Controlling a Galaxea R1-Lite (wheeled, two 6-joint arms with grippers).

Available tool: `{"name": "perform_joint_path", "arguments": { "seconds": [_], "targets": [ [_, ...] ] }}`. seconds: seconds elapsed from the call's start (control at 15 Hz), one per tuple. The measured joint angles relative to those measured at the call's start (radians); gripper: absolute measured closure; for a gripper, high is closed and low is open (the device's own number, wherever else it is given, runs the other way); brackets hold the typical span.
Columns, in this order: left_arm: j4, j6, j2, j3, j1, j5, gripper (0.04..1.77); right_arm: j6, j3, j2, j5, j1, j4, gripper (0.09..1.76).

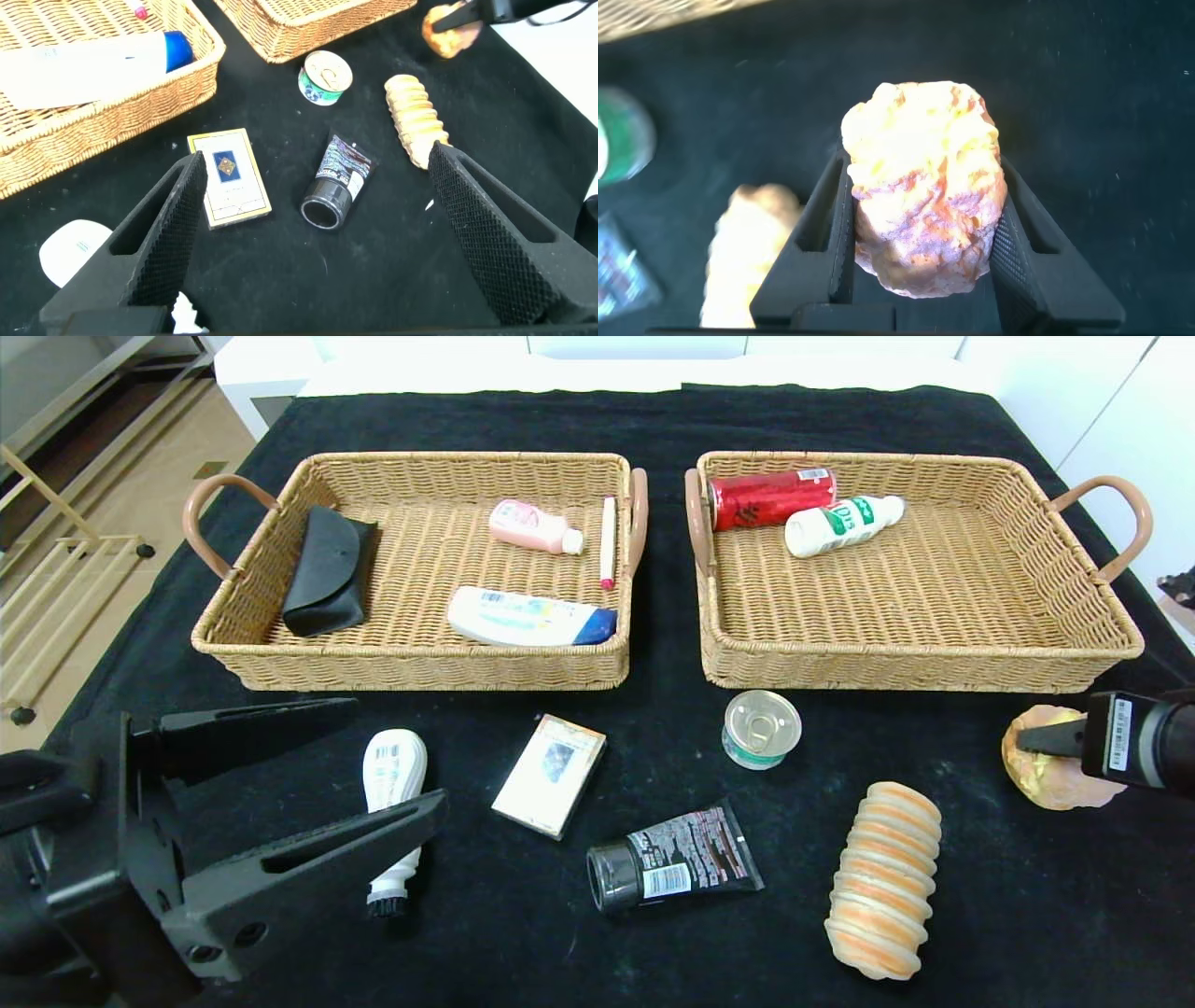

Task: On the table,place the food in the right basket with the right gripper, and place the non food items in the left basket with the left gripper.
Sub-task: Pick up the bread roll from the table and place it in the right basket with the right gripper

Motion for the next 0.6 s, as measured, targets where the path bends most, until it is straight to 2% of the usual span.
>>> {"name": "perform_joint_path", "arguments": {
  "seconds": [0.27,0.6],
  "targets": [
    [0.000,0.000,-0.001,0.000,0.001,0.000,0.09,-0.024,-0.112,-0.021,-0.006,0.023,0.088,0.99],
    [-0.001,0.000,-0.002,-0.002,0.001,0.000,0.09,-0.075,-0.349,0.083,-0.058,0.031,0.132,0.99]
  ]
}}
